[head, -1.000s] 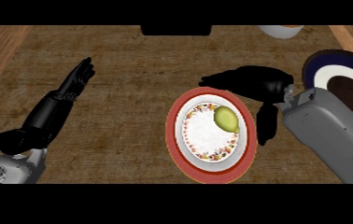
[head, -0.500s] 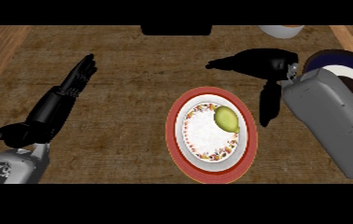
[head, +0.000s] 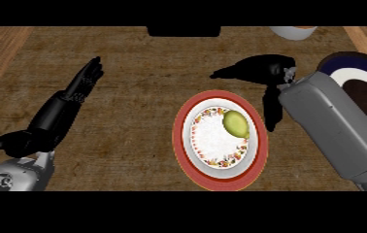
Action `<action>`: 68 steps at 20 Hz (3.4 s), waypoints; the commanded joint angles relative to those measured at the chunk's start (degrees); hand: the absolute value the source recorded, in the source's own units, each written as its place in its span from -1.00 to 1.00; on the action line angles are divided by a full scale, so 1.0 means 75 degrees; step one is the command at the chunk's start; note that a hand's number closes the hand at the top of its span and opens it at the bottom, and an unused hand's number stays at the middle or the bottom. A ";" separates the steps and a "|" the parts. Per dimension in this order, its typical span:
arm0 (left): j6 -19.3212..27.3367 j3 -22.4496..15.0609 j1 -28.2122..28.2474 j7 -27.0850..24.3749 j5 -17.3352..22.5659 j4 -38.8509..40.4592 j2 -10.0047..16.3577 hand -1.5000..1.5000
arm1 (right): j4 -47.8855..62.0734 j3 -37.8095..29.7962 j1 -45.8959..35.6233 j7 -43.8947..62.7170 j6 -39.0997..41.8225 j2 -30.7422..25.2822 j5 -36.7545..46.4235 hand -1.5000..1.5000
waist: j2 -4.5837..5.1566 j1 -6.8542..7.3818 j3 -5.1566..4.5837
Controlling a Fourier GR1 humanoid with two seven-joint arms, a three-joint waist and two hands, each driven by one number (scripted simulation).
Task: Pick the lemon from the plate and place it in the plate
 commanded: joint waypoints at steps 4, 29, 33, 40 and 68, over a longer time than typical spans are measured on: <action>-0.0189 0.0239 -0.0052 -0.0392 -0.0517 0.0521 -0.0409 0.00 | 0.0012 0.0225 0.0513 -0.0683 -0.0033 0.0082 0.0977 -1.00 | -0.0004 -0.0047 -0.0001; -0.1077 0.1125 -0.0243 -0.0207 -0.0857 0.0554 -0.0961 0.00 | 0.2117 0.1285 0.0950 -0.2976 -0.1288 0.0938 0.4002 1.00 | 0.0018 0.0011 0.0000; -0.0800 0.0802 -0.0323 0.0678 -0.1076 -0.0087 -0.1230 0.00 | 0.1782 0.1381 0.1402 -0.3637 -0.2256 0.0850 0.4189 1.00 | 0.0004 -0.0006 0.0006; -0.0774 0.1063 0.0200 -0.0040 -0.1341 0.0301 -0.1238 0.00 | 0.0027 0.0890 0.3249 -0.3701 -0.3468 -0.0007 0.4240 1.00 | -0.0093 -0.0451 0.0002; -0.0916 0.1426 0.0885 0.0085 -0.1073 -0.0396 -0.1036 0.00 | -0.2937 -0.8376 1.0751 -0.8381 -0.4726 -0.4262 -0.3083 1.00 | -0.0102 -0.0682 -0.0021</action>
